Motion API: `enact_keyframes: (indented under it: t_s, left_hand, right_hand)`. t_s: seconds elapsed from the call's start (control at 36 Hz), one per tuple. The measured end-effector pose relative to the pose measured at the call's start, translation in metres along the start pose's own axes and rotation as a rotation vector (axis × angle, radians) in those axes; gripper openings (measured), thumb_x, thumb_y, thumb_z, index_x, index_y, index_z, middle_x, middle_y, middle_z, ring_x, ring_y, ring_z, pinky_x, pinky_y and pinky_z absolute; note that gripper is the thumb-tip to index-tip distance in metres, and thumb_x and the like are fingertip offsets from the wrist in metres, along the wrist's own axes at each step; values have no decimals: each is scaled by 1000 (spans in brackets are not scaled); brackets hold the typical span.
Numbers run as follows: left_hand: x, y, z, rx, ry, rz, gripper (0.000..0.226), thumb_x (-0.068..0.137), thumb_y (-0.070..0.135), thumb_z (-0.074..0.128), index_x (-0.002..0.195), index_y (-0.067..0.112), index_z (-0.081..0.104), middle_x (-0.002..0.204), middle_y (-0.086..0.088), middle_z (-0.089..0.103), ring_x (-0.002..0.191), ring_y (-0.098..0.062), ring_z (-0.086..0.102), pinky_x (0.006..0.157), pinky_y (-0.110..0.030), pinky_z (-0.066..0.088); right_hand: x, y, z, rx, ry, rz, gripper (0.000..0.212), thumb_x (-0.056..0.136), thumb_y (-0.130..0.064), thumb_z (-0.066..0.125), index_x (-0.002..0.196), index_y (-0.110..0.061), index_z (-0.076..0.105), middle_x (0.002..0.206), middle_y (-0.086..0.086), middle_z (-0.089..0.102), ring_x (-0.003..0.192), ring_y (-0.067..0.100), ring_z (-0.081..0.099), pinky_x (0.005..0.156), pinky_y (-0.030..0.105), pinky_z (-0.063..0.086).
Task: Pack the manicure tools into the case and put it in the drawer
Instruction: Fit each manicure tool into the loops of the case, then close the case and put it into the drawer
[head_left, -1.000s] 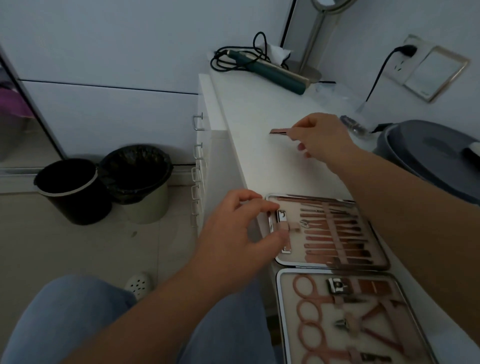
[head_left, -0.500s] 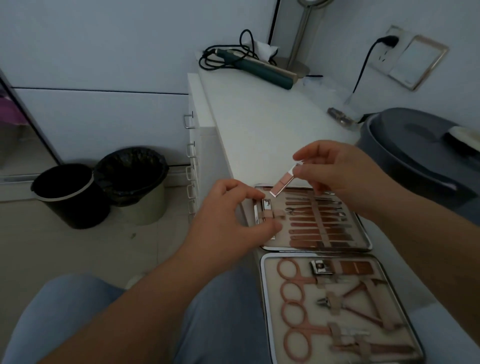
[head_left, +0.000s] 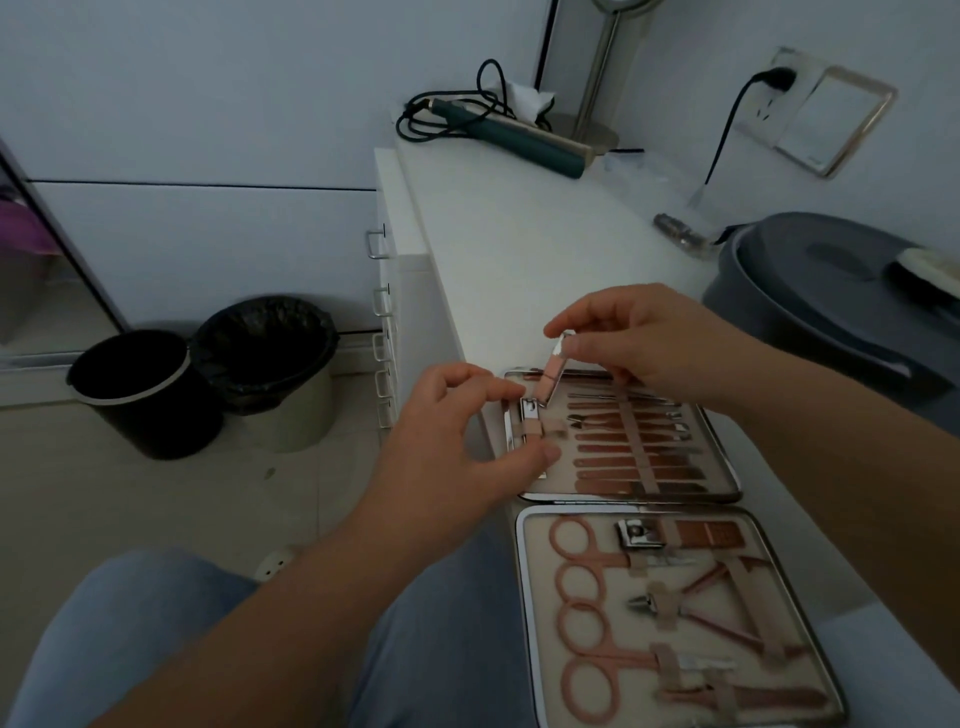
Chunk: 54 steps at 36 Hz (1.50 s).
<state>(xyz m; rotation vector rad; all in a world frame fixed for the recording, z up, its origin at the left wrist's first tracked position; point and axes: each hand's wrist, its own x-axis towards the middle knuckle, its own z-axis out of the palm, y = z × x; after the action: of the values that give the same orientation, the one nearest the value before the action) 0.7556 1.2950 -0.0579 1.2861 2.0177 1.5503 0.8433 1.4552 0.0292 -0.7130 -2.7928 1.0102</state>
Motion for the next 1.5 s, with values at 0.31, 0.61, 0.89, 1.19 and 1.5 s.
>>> enact_keyframes:
  t_s: [0.31, 0.61, 0.89, 1.19, 1.5]
  left_hand:
    - [-1, -2, 0, 7, 4, -10, 37, 61, 48, 70, 94, 48, 54, 110, 21, 42, 102, 9, 44, 84, -3, 35]
    - [-3, -1, 0, 27, 19, 7, 37, 62, 49, 69, 95, 50, 53, 111, 17, 44, 103, 8, 45, 86, -8, 37]
    - [-4, -4, 2, 30, 36, 0, 38, 64, 50, 72, 98, 47, 56, 112, 23, 42, 103, 9, 44, 85, -5, 36]
    - [-7, -1, 2, 95, 28, -14, 45, 67, 58, 58, 109, 40, 57, 112, 22, 42, 104, 7, 44, 88, -9, 34]
    - [-45, 15, -27, 53, -99, 169, 36, 72, 14, 57, 104, 33, 60, 130, 13, 44, 121, 4, 38, 100, -10, 27]
  right_hand:
    - [5, -6, -1, -58, -182, -12, 20, 90, -23, 54, 106, -30, 62, 89, -14, 66, 75, -4, 62, 64, 5, 44]
    - [3, -13, 5, -99, -196, -64, 14, 82, -27, 64, 87, -39, 65, 67, -25, 66, 65, -12, 60, 55, 1, 42]
    - [-13, -4, 14, -134, -138, -75, 15, 79, -30, 65, 82, -45, 67, 67, -35, 61, 70, -17, 56, 56, -3, 37]
    - [-23, -4, 20, -220, -10, -106, 16, 80, -31, 62, 93, -39, 69, 79, -25, 58, 77, -17, 51, 66, -1, 36]
    - [-106, 14, 15, -31, 264, -107, 20, 70, -53, 62, 89, -48, 61, 99, -26, 62, 94, -13, 54, 76, -4, 34]
